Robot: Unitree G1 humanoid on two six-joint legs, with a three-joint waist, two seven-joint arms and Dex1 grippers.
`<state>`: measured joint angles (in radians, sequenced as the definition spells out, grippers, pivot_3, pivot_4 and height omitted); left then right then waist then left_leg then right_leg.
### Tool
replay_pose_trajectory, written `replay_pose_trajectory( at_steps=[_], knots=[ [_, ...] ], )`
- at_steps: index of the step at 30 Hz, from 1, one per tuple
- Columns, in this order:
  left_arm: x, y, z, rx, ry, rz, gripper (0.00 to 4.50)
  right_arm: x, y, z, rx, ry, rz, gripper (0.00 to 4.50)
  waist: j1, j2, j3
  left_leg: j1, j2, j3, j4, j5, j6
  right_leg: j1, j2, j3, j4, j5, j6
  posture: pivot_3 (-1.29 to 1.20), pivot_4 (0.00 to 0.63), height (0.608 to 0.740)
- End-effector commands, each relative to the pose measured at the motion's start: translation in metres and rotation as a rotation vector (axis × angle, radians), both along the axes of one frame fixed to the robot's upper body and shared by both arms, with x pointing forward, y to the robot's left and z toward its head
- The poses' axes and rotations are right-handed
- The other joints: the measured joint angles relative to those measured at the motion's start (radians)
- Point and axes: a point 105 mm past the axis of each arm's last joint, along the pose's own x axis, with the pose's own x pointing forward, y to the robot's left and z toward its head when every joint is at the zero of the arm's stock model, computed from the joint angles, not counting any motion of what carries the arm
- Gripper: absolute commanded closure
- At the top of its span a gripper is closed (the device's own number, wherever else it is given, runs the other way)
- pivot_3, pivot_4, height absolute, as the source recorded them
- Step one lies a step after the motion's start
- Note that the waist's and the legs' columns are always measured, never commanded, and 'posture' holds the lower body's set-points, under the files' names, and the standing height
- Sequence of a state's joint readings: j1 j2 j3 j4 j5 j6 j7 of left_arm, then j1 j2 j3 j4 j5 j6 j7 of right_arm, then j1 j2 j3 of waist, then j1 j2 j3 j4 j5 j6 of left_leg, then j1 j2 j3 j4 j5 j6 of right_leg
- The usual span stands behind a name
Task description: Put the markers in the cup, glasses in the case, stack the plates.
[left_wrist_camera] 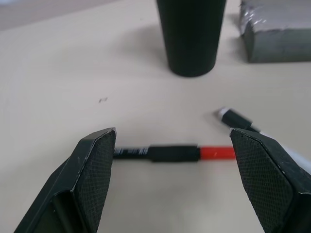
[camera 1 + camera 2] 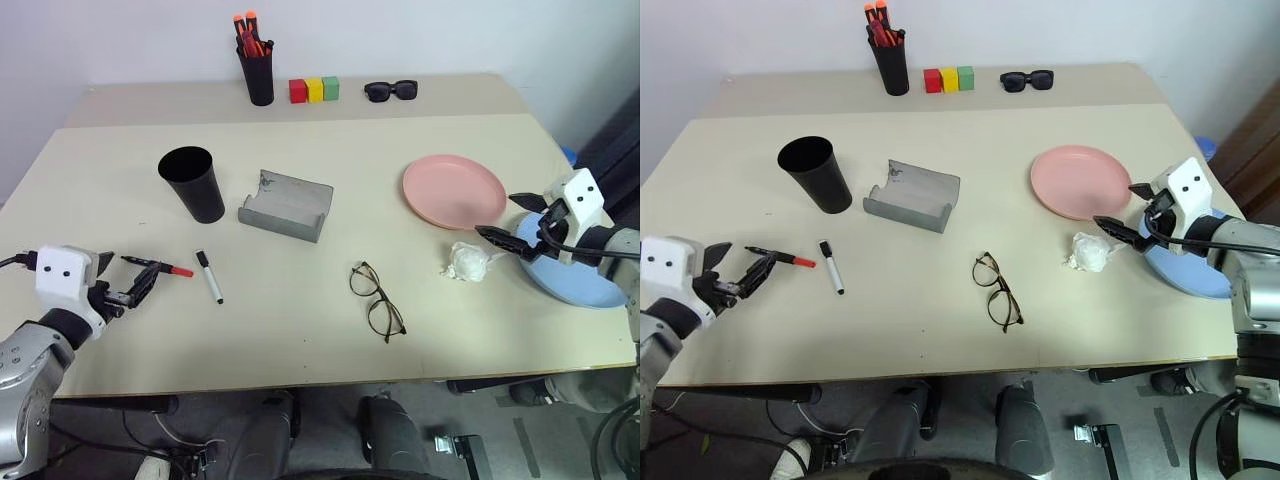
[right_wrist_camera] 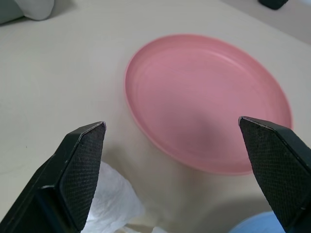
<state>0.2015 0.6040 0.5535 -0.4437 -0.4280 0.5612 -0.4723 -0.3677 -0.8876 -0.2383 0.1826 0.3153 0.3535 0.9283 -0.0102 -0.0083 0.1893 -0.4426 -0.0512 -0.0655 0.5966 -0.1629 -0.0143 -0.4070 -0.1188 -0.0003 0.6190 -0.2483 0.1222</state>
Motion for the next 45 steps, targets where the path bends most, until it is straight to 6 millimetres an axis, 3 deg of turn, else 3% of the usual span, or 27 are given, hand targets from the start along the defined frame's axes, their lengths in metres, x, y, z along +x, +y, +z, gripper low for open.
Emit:
replay_pose_trajectory(
  at_steps=[1, 8, 12, 18, 20, 21, 26, 31, 37, 45],
  knots=[
    [-0.004, 0.002, 0.016, 0.019, -0.062, 0.016, 0.66, 0.006, 0.005, 0.015, -0.017, -0.063, 0.024, 0.00, 0.000, 0.000, 0.000, 0.000, 0.000, 0.000, 0.000, 0.000, 0.000, 0.000, 0.000, 0.000, 0.000, 0.000, 0.000, 0.00, 0.150, 0.740],
    [-0.004, 0.001, 0.019, 0.012, -0.068, 0.027, 0.66, 0.012, 0.013, 0.019, -0.024, -0.084, 0.061, 0.00, 0.001, 0.000, 0.000, 0.000, 0.000, 0.000, 0.000, 0.000, 0.000, 0.000, 0.000, 0.000, 0.000, 0.000, 0.000, 0.00, 0.150, 0.740],
    [-0.003, -0.003, 0.017, 0.010, -0.059, 0.030, 0.66, 0.014, 0.028, 0.022, -0.022, -0.101, 0.110, 0.00, 0.000, 0.000, 0.000, 0.000, 0.000, 0.001, 0.000, 0.000, 0.000, 0.000, 0.000, 0.000, 0.000, 0.000, 0.000, 0.00, 0.150, 0.740],
    [0.006, -0.008, 0.012, -0.019, -0.037, 0.100, 0.66, 0.014, 0.071, 0.024, 0.007, -0.126, 0.235, 0.00, -0.001, 0.000, 0.000, 0.000, 0.000, 0.000, 0.000, 0.000, 0.000, 0.000, 0.001, 0.000, 0.001, 0.000, 0.000, 0.00, 0.150, 0.740],
    [0.010, -0.007, 0.010, -0.052, -0.025, 0.156, 0.10, 0.011, 0.089, 0.023, 0.013, -0.127, 0.294, 0.00, 0.001, 0.000, 0.000, 0.000, 0.000, 0.000, 0.000, 0.000, 0.000, 0.000, 0.001, 0.000, 0.001, 0.000, 0.000, 0.00, 0.150, 0.740],
    [0.012, -0.006, 0.009, -0.069, -0.018, 0.183, 0.04, 0.009, 0.099, 0.022, 0.016, -0.128, 0.324, 0.00, 0.001, 0.000, 0.000, 0.000, 0.000, 0.000, 0.001, 0.000, 0.000, 0.000, 0.001, 0.000, 0.001, 0.000, 0.000, 0.00, 0.150, 0.740],
    [0.029, 0.004, -0.004, -0.188, 0.090, 0.467, 0.04, -0.011, 0.163, 0.015, 0.061, -0.128, 0.533, 0.00, 0.004, -0.001, 0.000, 0.001, -0.001, -0.002, 0.002, 0.000, 0.000, 0.001, 0.001, 0.000, 0.003, 0.002, 0.004, 0.00, 0.150, 0.740],
    [0.039, -0.004, -0.015, -0.326, 0.225, 0.644, 0.04, -0.029, 0.204, 0.008, 0.108, -0.114, 0.650, 0.00, 0.002, -0.005, 0.000, 0.000, -0.005, -0.005, 0.006, 0.000, 0.000, 0.001, 0.002, -0.001, 0.010, 0.004, 0.009, 0.00, 0.150, 0.740],
    [0.046, -0.015, -0.018, -0.458, 0.299, 0.766, 0.04, -0.037, 0.226, -0.003, 0.131, -0.090, 0.700, 0.00, 0.000, -0.007, 0.001, 0.000, -0.005, -0.007, 0.008, 0.000, -0.001, 0.001, 0.003, -0.003, 0.011, 0.004, 0.009, 0.00, 0.150, 0.740],
    [0.048, -0.026, -0.028, -0.580, 0.424, 0.843, 0.04, -0.039, 0.233, -0.010, 0.139, -0.082, 0.707, 0.00, 0.001, -0.008, 0.001, 0.000, -0.006, -0.007, 0.009, 0.000, -0.001, 0.001, 0.004, -0.003, 0.011, 0.004, 0.009, 0.00, 0.150, 0.740]
  ],
)
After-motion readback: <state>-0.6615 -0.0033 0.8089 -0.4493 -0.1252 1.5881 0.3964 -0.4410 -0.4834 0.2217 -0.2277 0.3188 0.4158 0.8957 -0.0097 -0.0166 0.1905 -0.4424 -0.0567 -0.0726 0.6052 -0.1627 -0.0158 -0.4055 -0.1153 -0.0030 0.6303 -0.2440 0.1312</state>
